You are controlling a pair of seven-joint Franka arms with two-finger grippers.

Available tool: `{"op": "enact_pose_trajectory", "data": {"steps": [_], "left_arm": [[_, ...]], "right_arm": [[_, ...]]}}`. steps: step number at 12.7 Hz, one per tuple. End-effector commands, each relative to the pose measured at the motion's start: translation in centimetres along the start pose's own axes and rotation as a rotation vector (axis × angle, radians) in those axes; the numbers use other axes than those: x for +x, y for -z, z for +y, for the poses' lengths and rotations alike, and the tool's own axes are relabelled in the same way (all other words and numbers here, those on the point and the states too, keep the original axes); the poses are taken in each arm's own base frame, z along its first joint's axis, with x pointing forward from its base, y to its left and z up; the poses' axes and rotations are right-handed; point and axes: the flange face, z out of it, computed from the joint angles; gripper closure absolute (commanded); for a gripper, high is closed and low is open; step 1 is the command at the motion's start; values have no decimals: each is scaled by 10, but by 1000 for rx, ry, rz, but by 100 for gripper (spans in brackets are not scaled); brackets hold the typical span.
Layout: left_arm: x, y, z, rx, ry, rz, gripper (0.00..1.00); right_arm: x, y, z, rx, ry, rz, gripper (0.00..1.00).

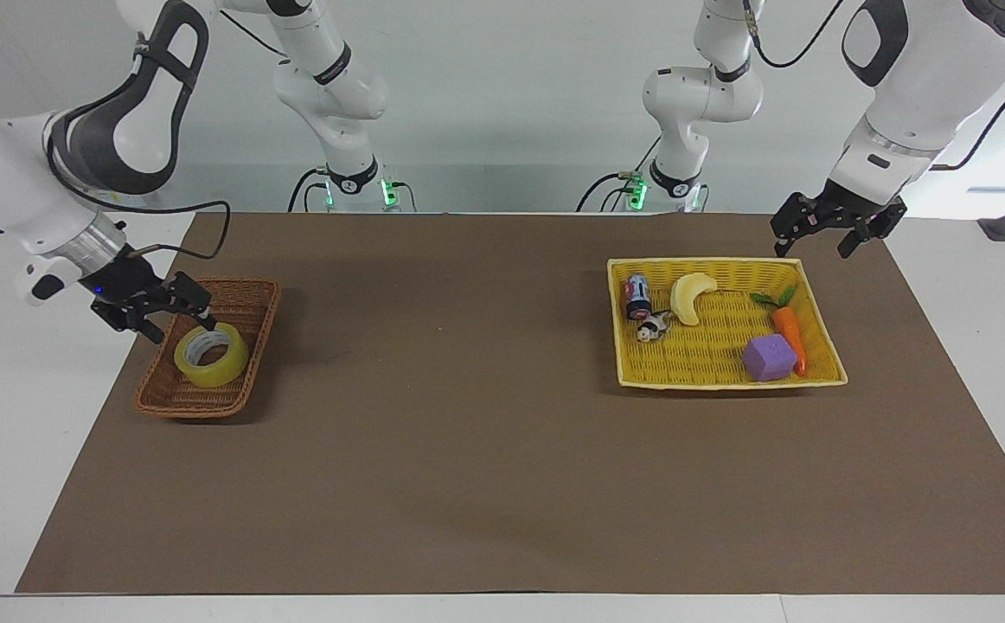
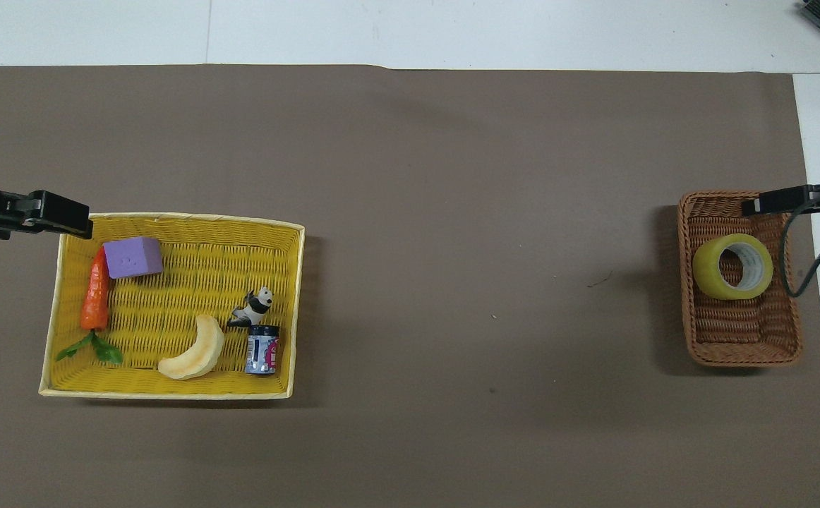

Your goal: Move tape to another basket

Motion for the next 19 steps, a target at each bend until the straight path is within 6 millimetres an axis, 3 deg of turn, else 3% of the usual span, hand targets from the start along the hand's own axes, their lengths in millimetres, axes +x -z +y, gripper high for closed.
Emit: {"op": "enact_pose_trajectory", "data": {"steps": [1, 3, 7, 10, 12, 15, 19], "left_arm": [[-7, -1, -8, 10, 5, -28, 0], [-9, -1, -10, 11, 8, -49, 0], [-22, 18, 12, 9, -23, -21, 0], [-20, 20, -3, 8, 4, -5, 0], [-22, 25, -7, 7, 12, 4, 0], [-23, 26, -6, 8, 9, 7, 0], [-23, 26, -6, 8, 10, 7, 0]], "right_arm": [[-4, 16, -46, -109, -47, -17, 0], [-7, 21, -77, -151, -75, -28, 0], [-19, 28, -154, -197, -177, -49, 0], [-26, 32, -201, -231, -241, -30, 0], [-31, 59, -199, -248, -246, -1, 0], [-42, 124, -180, -242, -269, -18, 0], [-52, 129, -178, -226, -280, -52, 0]]}}
